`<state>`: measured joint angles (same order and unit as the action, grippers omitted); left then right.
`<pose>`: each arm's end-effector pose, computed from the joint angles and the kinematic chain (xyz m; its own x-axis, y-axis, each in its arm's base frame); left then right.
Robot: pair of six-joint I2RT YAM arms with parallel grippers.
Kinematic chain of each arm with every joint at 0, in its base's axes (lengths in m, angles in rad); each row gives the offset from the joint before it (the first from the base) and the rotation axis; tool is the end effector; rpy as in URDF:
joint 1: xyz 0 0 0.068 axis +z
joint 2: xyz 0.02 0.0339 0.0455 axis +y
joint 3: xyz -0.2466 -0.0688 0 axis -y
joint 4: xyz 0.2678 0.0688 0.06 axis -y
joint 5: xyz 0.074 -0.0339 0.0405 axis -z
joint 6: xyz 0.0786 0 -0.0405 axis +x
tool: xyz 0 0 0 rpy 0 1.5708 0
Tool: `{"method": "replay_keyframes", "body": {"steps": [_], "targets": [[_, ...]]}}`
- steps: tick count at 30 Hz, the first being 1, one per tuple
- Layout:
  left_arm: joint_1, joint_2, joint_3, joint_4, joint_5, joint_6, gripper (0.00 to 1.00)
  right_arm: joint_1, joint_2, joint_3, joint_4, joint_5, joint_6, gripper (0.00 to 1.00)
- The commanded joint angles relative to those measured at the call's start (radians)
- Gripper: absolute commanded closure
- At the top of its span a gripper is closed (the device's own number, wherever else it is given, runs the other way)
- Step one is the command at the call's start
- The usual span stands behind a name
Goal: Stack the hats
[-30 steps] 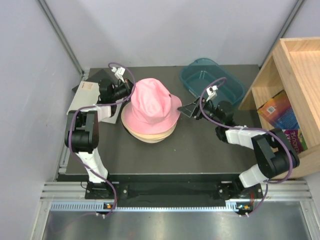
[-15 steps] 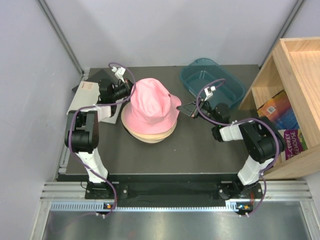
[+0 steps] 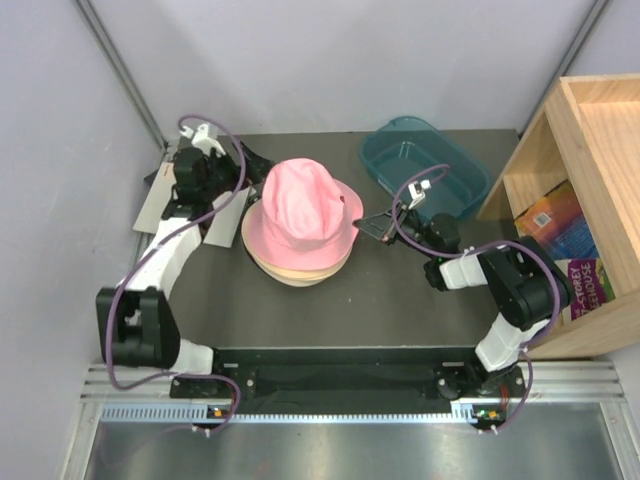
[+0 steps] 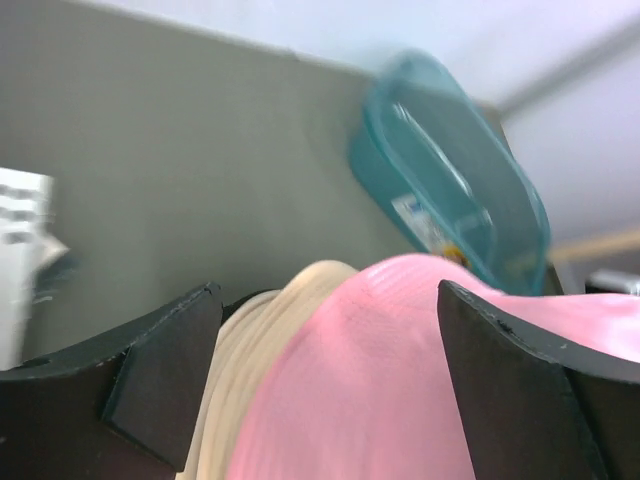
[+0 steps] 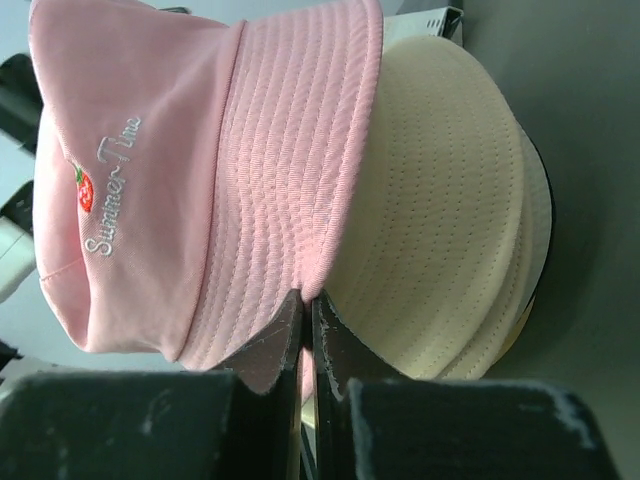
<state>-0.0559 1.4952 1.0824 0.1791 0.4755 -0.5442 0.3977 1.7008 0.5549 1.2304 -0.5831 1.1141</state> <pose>0.4081 -0.0589 0.2736 -0.4537 -0.4356 -0.7774 0.3032 0.7449 -0.5944 0.3116 0.1778 0.1505 -0.7098 0.5144 -0.4811 -0.4355 0.2163 0.8738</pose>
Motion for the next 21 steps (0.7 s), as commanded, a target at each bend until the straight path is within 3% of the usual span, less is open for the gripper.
{"method": "replay_keyframes", "body": {"steps": [1,5,12,21], "targets": [[-0.001,-0.182,-0.082,-0.202,-0.259,-0.023,0.07,0.021,-0.050,-0.010,0.000,0.009,-0.046,1.00],[-0.001,-0.320,-0.238,-0.194,-0.192,-0.089,0.11,0.029,-0.046,-0.010,0.000,0.009,-0.045,1.00],[-0.001,-0.504,-0.450,-0.145,-0.150,-0.168,0.29,0.033,-0.046,-0.013,-0.003,0.003,-0.043,1.00],[-0.001,-0.549,-0.493,-0.174,-0.173,-0.206,0.30,0.033,-0.049,-0.021,-0.005,0.002,-0.040,1.00]]}}
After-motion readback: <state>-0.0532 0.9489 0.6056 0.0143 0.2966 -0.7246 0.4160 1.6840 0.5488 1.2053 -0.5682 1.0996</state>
